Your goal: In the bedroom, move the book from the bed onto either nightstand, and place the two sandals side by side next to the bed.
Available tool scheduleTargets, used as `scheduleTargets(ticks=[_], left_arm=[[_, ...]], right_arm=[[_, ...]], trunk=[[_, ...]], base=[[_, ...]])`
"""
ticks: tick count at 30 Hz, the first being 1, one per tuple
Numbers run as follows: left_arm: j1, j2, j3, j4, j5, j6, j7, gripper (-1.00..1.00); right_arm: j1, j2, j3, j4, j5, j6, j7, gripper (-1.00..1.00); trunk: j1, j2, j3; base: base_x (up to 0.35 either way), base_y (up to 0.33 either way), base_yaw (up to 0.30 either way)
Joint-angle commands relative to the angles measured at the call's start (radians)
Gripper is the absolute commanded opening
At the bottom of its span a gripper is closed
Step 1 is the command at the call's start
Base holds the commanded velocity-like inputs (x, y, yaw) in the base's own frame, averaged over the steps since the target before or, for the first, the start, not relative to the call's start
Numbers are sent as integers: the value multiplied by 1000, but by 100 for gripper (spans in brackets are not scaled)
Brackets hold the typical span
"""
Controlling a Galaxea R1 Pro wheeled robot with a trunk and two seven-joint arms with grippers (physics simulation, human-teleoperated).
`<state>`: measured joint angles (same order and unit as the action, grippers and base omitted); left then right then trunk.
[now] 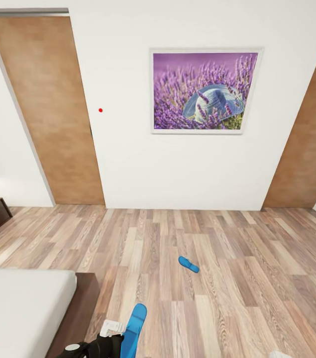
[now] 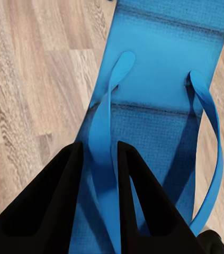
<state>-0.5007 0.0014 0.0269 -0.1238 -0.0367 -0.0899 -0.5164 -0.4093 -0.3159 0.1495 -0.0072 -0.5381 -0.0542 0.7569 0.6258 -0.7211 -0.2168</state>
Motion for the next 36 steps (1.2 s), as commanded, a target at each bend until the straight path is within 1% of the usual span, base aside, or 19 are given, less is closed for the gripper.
scheduleTargets(ticks=[1,10,15,28,36], left_arm=[[-1,0,2,1,-6,-7,3,-100],[-1,0,2,1,-6,-7,3,-100],[-1,0,2,1,-6,-7,3,-100],[-1,0,2,1,-6,-7,3,-100],[-1,0,2,1,-6,-7,3,-100]], right_arm=[[-1,0,8,1,-5,-6,2,100],[0,0,8,1,-5,-6,2,100],[0,0,8,1,-5,-6,2,100],[0,0,8,1,-5,-6,2,100],[0,0,8,1,-5,-6,2,100]], trunk=[[1,-1,-1],[1,-1,-1],[1,-1,-1],[1,-1,-1],[1,-1,-1]], base=[[216,-184,0],[215,-185,0],[82,-65,22],[4,-3,248],[0,0,39]])
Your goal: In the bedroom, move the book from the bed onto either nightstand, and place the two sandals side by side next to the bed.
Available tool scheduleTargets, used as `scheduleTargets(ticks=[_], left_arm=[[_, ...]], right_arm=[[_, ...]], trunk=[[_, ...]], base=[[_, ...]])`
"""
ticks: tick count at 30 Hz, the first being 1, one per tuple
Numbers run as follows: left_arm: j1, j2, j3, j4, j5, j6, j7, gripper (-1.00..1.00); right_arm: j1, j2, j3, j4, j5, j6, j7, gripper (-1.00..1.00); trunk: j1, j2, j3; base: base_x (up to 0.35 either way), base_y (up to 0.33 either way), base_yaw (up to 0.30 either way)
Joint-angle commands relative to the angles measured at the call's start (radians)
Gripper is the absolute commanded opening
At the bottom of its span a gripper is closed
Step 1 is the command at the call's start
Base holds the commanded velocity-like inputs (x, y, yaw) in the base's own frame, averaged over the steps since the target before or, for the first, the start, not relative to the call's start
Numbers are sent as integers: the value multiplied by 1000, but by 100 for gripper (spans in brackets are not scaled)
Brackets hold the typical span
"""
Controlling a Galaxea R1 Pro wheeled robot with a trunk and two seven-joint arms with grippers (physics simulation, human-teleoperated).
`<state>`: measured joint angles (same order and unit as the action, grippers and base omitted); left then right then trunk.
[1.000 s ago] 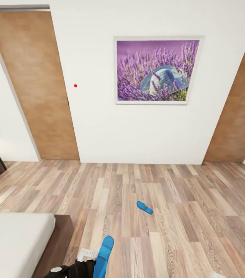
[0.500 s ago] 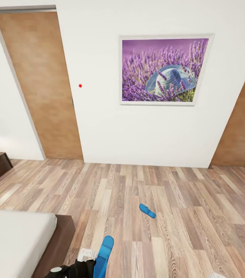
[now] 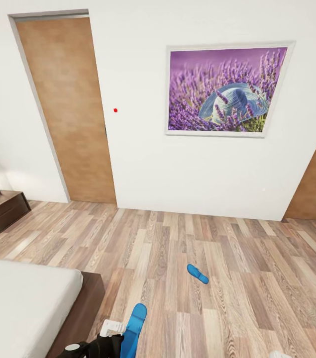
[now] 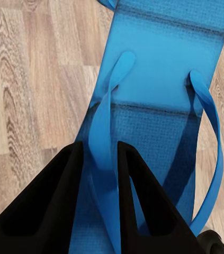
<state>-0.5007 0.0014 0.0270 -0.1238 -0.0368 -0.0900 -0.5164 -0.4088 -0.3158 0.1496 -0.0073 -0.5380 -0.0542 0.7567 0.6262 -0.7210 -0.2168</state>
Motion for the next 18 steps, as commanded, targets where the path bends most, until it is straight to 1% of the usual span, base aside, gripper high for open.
scheduleTargets(ticks=[1,11,14,18], left_arm=[[-1,0,2,1,-6,-7,2,-100],[-1,0,2,1,-6,-7,2,-100],[-1,0,2,1,-6,-7,2,-100],[-1,0,2,1,-6,-7,2,-100]], right_arm=[[-1,0,8,1,-5,-6,3,100],[-1,0,8,1,-5,-6,3,100],[-1,0,8,1,-5,-6,3,100],[-1,0,8,1,-5,-6,3,100]], trunk=[[0,-1,-1],[0,-1,-1],[0,-1,-1],[0,-1,-1]], base=[[0,0,2],[7,0,0],[200,0,0],[290,0,0]])
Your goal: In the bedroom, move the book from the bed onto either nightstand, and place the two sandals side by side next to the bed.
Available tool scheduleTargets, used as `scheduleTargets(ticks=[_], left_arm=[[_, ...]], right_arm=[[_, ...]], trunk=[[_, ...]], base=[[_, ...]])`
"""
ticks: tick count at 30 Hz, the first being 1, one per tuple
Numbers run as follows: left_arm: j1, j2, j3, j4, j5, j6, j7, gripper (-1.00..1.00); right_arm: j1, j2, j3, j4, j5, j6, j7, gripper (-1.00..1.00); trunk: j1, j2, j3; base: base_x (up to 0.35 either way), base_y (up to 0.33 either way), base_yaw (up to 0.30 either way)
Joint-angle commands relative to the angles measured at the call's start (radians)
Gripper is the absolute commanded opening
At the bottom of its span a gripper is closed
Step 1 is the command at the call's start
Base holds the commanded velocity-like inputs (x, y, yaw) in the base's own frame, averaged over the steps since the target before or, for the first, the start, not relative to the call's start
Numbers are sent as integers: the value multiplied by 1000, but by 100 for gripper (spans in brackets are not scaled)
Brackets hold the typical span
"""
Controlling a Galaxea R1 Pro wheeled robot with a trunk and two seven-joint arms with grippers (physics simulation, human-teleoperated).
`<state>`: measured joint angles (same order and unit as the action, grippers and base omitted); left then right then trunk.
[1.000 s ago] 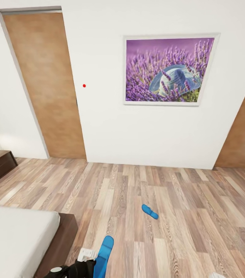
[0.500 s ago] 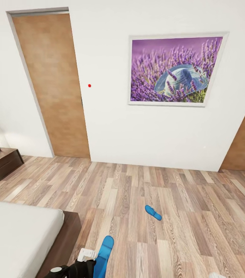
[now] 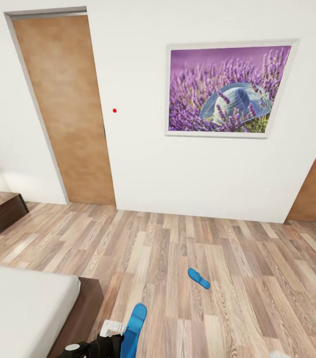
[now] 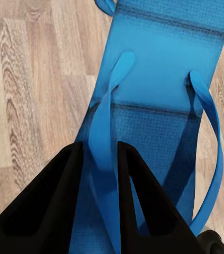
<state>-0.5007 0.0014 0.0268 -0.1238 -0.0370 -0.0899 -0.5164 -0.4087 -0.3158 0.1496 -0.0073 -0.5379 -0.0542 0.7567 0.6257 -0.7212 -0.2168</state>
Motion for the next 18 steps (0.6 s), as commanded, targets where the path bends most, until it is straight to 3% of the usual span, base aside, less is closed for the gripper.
scheduleTargets(ticks=[1,18], left_arm=[[-1,0,2,1,-6,-7,3,-100],[-1,0,2,1,-6,-7,3,-100]], right_arm=[[-1,0,8,1,-5,-6,3,100],[-1,0,8,1,-5,-6,3,100]], trunk=[[1,-1,-1],[1,-1,-1]], base=[[312,0,0],[319,0,0]])
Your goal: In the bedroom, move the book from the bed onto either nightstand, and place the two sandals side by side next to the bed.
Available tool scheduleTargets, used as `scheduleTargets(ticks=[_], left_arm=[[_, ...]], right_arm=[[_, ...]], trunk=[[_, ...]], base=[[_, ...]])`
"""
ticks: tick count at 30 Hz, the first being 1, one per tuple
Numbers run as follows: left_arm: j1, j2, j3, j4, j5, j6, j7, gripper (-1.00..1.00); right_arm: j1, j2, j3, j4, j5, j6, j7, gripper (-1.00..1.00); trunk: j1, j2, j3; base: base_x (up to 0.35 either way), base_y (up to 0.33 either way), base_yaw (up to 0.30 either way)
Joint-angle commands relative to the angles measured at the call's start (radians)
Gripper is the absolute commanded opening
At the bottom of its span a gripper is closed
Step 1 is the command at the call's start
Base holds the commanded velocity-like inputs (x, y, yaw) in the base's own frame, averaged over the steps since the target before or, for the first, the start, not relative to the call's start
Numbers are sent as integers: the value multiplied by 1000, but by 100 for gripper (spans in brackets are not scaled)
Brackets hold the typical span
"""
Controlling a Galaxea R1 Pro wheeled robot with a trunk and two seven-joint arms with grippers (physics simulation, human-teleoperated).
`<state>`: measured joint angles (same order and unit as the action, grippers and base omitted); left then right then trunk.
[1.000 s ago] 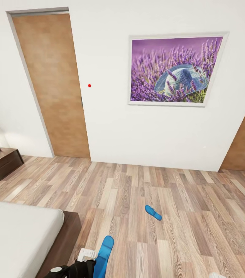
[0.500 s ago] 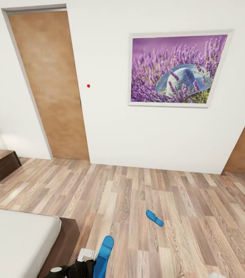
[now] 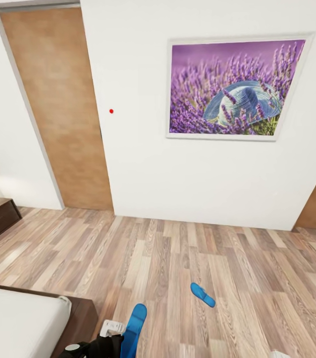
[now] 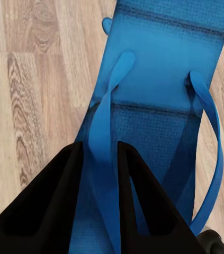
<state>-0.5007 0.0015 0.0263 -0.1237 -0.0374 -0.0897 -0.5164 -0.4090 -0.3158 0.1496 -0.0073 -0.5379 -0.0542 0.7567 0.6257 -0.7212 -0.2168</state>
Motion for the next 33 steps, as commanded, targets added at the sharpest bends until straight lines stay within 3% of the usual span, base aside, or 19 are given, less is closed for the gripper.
scheduleTargets(ticks=[1,25,33], left_arm=[[-1,0,3,1,-6,-7,3,-100],[-1,0,3,1,-6,-7,3,-100],[-1,0,3,1,-6,-7,3,-100]], right_arm=[[-1,0,8,1,-5,-6,3,100],[-1,0,8,1,-5,-6,3,100],[-1,0,8,1,-5,-6,3,100]], trunk=[[1,-1,-1],[1,-1,-1],[1,-1,-1]], base=[[319,0,0],[310,-68,0],[89,-11,0]])
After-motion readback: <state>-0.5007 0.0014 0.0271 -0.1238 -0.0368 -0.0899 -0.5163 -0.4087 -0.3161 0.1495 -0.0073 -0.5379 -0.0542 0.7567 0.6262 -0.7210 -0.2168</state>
